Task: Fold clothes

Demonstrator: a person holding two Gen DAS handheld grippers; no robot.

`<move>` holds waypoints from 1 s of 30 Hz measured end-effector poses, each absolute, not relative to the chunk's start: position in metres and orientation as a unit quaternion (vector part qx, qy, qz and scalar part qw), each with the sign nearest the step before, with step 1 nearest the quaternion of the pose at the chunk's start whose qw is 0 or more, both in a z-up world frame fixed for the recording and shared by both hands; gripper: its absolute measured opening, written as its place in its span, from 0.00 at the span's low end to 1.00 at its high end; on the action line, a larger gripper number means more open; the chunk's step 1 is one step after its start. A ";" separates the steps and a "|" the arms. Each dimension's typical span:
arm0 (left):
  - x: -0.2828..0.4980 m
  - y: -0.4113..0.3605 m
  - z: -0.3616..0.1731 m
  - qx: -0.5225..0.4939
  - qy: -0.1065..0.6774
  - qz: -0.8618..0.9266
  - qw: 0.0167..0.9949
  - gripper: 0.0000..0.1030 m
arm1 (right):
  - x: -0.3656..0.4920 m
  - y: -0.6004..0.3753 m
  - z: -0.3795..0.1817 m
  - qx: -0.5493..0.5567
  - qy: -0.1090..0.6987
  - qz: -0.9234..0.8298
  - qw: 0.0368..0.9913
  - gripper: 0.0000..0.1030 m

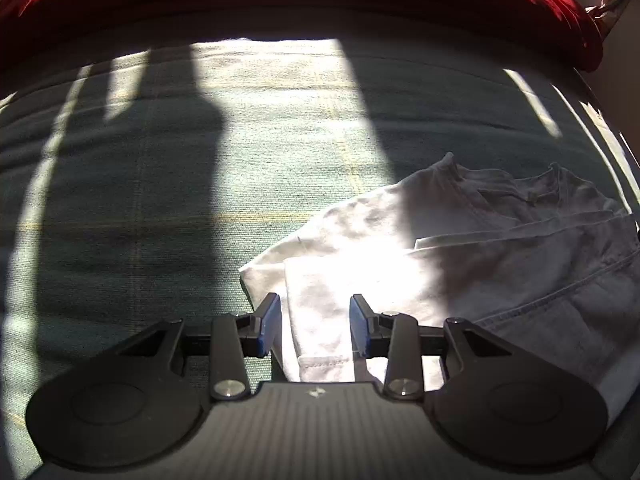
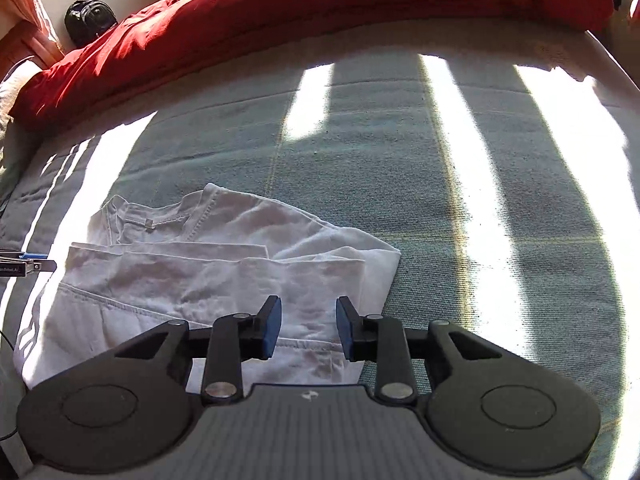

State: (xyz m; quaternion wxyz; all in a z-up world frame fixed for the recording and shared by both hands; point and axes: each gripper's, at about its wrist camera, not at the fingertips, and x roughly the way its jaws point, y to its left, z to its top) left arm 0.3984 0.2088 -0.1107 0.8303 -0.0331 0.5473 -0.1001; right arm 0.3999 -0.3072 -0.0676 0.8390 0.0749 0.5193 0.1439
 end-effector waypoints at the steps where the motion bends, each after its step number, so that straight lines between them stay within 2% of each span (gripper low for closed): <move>1: 0.400 0.210 -0.111 -0.037 0.549 -0.104 0.829 0.35 | 0.400 -0.308 -0.069 0.079 0.521 0.145 0.837 0.33; 10: 0.413 0.221 -0.113 -0.096 0.556 -0.134 0.815 0.34 | 0.398 -0.326 -0.079 0.139 0.524 0.143 0.828 0.33; 12: 0.412 0.225 -0.113 -0.108 0.557 -0.135 0.813 0.32 | 0.398 -0.329 -0.081 0.148 0.523 0.151 0.825 0.36; 15: 0.410 0.229 -0.113 -0.120 0.555 -0.129 0.813 0.26 | 0.398 -0.334 -0.083 0.149 0.523 0.149 0.826 0.36; 26: 0.414 0.232 -0.118 -0.140 0.563 -0.132 0.804 0.25 | 0.415 -0.333 -0.098 0.143 0.523 0.153 0.826 0.38; 28: 0.412 0.232 -0.116 -0.136 0.560 -0.127 0.807 0.12 | 0.414 -0.330 -0.093 0.139 0.518 0.160 0.828 0.34; 29: 0.411 0.231 -0.115 -0.133 0.558 -0.125 0.809 0.05 | 0.413 -0.329 -0.091 0.136 0.516 0.164 0.830 0.19; 30: 0.408 0.230 -0.111 -0.129 0.552 -0.122 0.815 0.03 | 0.412 -0.327 -0.087 0.132 0.512 0.164 0.833 0.07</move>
